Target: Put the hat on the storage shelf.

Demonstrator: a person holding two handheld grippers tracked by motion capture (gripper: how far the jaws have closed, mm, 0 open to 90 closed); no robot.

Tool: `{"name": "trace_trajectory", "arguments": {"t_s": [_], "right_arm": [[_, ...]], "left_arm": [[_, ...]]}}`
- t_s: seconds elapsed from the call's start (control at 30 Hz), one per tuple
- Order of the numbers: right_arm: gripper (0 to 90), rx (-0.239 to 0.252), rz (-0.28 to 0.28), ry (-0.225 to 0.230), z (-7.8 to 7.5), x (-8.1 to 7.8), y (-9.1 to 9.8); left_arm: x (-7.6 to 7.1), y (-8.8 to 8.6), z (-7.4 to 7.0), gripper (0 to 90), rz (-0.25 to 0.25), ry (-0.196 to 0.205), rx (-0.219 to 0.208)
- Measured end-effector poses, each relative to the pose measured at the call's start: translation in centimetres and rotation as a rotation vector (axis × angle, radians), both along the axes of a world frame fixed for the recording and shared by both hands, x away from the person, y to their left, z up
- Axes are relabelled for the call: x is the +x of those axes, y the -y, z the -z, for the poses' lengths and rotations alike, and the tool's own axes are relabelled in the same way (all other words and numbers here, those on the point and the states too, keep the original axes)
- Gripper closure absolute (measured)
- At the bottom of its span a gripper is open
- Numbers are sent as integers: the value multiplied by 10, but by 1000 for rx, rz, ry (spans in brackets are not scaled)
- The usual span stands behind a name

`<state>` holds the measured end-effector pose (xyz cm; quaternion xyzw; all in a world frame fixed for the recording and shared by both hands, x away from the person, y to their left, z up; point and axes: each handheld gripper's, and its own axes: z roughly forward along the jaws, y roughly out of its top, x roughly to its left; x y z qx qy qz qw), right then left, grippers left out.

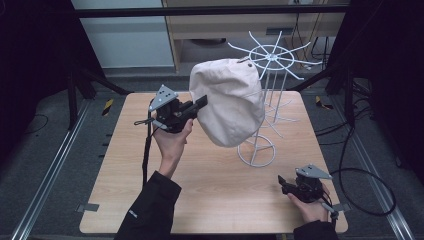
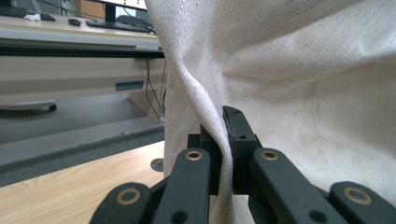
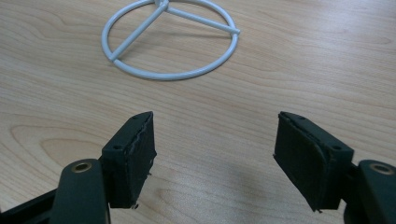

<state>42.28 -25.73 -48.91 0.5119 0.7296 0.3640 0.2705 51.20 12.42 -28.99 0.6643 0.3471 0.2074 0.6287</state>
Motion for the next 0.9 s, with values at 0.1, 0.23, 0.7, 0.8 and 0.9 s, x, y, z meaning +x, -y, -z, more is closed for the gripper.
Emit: {"name": "trace_trajectory", "arguments": {"t_s": [0.1,0.23,0.7,0.8,0.9], "right_arm": [[290,0,0,1,0,0,0],[290,1,0,0,0,0,0],[289,0,-1,1,0,0,0],[289,1,0,0,0,0,0],[289,0,0,1,0,0,0]], "left_arm": [[2,3,2,867,7,-8,19],[3,6,5,865,11,-18,43],[7,9,8,807,10,-40,86],[8,9,9,783,4,-45,95],[9,9,9,761,1,-48,99]]}}
